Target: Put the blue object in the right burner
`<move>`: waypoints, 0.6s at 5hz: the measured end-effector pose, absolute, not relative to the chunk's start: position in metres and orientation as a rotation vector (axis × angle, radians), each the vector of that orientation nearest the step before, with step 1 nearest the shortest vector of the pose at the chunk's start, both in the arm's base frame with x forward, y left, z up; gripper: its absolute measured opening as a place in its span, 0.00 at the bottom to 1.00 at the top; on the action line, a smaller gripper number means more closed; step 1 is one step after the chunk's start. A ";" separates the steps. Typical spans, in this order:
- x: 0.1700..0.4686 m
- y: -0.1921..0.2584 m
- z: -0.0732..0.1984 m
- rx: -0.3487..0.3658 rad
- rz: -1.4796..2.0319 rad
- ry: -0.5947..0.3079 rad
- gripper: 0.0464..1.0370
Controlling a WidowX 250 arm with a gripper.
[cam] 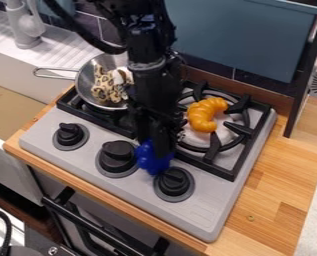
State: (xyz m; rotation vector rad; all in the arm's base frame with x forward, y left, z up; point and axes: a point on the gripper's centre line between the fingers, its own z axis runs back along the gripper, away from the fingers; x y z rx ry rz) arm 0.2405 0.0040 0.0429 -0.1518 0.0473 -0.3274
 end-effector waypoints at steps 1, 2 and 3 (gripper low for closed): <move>0.241 0.003 0.044 -0.159 -0.319 0.047 0.47; 0.247 0.002 0.051 -0.178 -0.283 0.030 0.47; 0.258 -0.002 0.068 -0.197 -0.250 -0.005 0.47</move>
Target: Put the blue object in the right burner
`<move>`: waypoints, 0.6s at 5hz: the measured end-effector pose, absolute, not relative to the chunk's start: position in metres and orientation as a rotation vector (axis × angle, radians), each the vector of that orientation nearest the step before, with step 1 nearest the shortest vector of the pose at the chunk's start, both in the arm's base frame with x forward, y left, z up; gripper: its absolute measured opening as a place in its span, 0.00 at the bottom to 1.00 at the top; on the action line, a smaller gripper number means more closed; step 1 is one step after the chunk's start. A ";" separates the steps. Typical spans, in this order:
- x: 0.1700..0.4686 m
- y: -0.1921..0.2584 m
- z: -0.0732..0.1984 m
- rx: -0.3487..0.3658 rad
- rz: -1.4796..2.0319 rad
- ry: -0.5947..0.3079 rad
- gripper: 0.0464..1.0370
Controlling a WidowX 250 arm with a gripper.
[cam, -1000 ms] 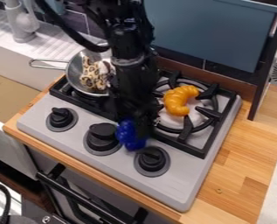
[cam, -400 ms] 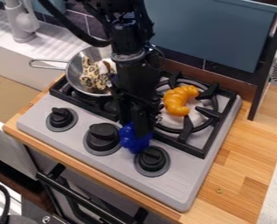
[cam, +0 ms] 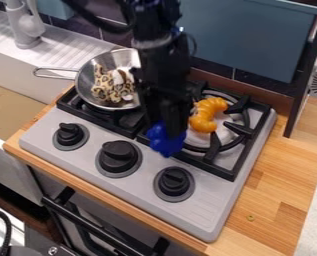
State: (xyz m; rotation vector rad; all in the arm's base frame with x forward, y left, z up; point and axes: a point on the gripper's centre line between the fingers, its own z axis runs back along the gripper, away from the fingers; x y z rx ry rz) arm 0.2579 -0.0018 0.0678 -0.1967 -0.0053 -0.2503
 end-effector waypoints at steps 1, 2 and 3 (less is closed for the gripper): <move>0.275 -0.005 0.085 -0.205 -0.217 -0.043 0.47; 0.293 -0.005 0.085 -0.205 -0.166 -0.049 0.47; 0.311 -0.007 0.087 -0.207 -0.126 -0.047 0.47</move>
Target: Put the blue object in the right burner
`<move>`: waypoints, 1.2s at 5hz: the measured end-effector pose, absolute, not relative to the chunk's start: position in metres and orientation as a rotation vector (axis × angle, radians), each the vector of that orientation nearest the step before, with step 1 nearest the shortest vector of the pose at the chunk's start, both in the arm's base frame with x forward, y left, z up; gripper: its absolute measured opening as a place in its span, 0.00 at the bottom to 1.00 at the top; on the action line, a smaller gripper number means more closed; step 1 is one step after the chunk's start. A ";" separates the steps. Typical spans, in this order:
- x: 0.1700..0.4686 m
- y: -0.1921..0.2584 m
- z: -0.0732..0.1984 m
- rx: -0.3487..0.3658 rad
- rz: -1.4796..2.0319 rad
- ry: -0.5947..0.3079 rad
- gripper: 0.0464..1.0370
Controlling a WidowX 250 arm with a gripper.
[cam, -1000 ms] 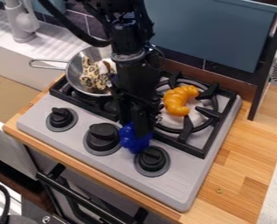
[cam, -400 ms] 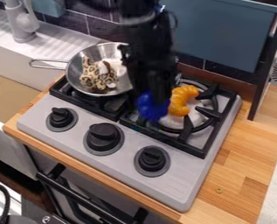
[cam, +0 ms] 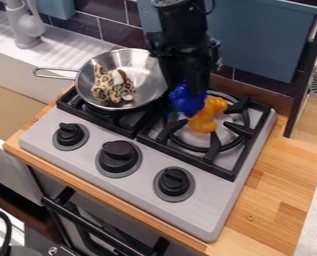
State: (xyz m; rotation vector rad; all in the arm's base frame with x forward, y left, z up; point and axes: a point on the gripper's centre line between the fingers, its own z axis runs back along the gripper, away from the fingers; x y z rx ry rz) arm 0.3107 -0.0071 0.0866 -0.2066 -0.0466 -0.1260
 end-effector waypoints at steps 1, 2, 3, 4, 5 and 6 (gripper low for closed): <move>0.323 0.000 0.082 -0.197 -0.083 -0.051 0.47; 0.325 0.008 0.079 -0.178 -0.076 -0.058 0.47; 0.323 0.011 0.072 -0.153 -0.083 -0.062 0.47; 0.320 0.012 0.068 -0.140 -0.091 -0.059 0.47; 0.319 0.014 0.066 -0.122 -0.094 -0.058 0.54; 0.317 0.014 0.062 -0.119 -0.100 -0.053 0.81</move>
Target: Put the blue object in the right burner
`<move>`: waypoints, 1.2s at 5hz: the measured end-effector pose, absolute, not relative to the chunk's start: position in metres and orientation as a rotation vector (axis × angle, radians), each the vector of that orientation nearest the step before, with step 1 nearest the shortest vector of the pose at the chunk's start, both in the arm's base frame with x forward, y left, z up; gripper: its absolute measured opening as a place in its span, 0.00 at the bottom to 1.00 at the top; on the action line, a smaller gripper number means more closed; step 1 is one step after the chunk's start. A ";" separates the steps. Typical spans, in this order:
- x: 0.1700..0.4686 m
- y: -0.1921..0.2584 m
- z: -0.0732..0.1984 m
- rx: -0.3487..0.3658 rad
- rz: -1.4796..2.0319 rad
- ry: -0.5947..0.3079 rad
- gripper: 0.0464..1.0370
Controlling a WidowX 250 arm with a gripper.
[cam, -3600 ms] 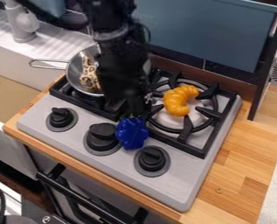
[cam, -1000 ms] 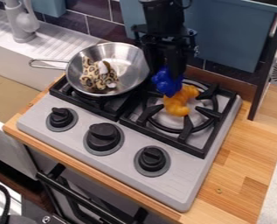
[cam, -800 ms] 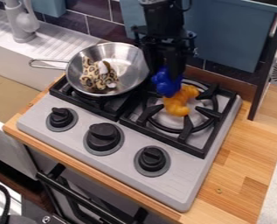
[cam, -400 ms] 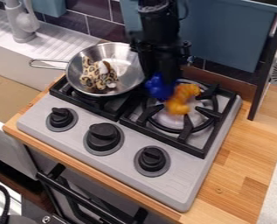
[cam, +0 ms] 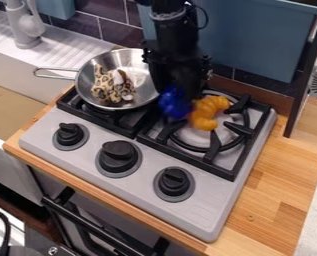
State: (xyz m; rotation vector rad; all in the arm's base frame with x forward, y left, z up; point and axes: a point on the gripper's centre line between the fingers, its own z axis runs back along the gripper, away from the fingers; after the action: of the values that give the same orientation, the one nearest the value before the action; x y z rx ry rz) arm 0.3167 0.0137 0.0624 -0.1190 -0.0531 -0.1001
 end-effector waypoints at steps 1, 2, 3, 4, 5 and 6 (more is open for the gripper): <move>0.315 0.015 0.061 -0.110 -0.113 -0.045 0.96; 0.311 0.014 0.061 -0.112 -0.125 -0.023 0.96; 0.307 0.012 0.063 -0.141 -0.110 0.008 0.96; 0.305 0.015 0.068 -0.157 -0.098 0.021 0.96; 0.307 0.015 0.081 -0.175 -0.097 0.007 0.96; 0.309 0.018 0.089 -0.185 -0.081 0.010 0.96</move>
State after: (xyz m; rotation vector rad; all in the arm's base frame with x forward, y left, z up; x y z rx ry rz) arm 0.3093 0.0183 0.0885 -0.1846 0.0103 -0.0808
